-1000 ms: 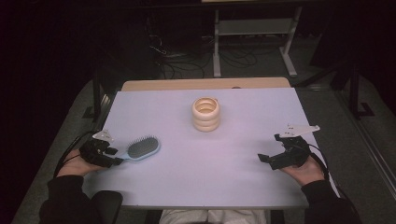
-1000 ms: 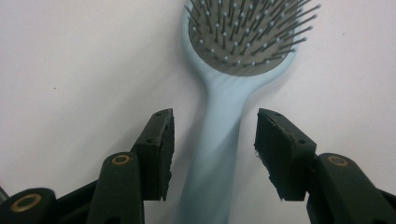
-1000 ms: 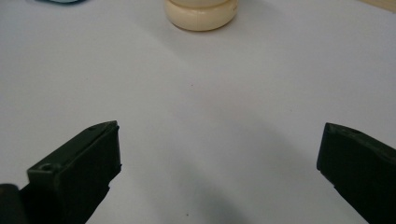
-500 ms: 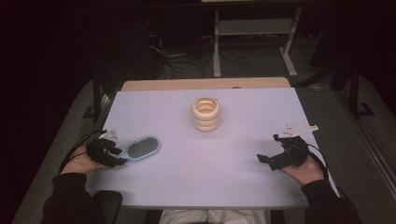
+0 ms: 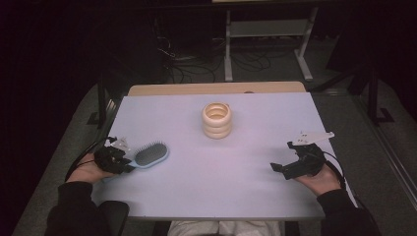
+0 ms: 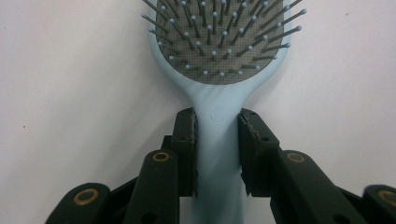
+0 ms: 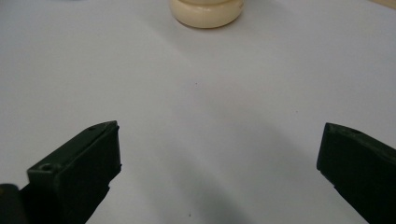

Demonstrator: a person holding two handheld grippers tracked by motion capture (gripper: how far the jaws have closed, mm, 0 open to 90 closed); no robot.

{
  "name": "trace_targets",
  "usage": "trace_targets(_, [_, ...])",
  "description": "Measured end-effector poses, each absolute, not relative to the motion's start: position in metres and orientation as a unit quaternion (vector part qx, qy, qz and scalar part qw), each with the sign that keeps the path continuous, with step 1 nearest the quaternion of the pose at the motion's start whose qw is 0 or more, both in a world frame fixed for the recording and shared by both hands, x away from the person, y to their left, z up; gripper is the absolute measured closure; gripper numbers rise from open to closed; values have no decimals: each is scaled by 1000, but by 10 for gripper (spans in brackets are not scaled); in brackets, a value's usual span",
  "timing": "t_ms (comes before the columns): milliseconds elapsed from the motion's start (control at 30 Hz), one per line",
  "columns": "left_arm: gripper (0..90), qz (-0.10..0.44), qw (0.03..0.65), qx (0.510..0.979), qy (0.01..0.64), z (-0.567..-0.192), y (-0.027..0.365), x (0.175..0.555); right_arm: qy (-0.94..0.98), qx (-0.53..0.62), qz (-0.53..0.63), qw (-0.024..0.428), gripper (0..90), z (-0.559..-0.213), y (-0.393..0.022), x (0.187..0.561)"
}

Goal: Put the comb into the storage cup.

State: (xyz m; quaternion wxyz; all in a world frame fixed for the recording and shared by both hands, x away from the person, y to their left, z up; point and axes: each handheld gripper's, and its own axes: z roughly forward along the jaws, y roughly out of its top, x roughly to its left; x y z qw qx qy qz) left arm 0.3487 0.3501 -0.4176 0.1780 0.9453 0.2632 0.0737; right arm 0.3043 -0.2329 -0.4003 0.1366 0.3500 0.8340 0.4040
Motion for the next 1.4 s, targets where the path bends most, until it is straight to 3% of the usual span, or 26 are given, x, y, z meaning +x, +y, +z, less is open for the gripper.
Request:
trace_targets(433, [702,79,198,941,263,-407,350,347,834,350,404,137,0,-400,-233,304])
trace_targets(1167, [702,139,256,924,246,-368,341,338,831,356,405,136,0,-400,-235,304])
trace_targets(1400, [702,145,244,932,226,-356,329,347,832,365,394,139,0,-401,-239,307])
